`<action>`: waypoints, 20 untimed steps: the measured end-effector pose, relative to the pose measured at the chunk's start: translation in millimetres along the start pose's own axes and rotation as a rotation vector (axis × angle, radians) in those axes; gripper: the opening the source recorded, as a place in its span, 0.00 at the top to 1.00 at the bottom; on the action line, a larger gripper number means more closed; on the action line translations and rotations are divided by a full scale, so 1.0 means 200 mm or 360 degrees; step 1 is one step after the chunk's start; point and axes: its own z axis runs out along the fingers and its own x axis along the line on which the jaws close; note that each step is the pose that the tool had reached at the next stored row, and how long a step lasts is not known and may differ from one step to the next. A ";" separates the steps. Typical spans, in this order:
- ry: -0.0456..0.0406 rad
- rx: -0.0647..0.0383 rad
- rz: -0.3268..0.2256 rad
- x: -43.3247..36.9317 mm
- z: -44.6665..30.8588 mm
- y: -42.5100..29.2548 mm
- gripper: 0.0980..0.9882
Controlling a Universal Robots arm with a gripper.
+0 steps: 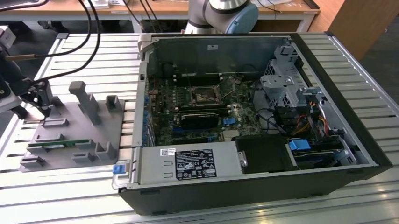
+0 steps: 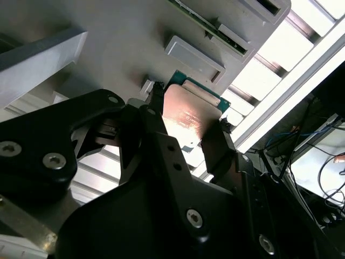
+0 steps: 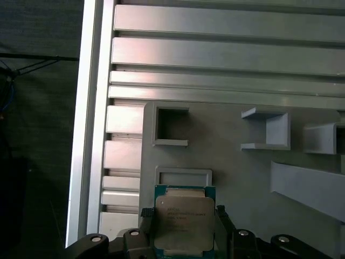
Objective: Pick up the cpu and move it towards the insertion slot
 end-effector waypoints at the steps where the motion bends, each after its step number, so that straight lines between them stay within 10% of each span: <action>1: 0.0000 0.0000 0.0000 0.000 -0.001 0.000 0.52; 20: 0.0000 0.0000 0.0000 0.000 -0.022 0.001 0.52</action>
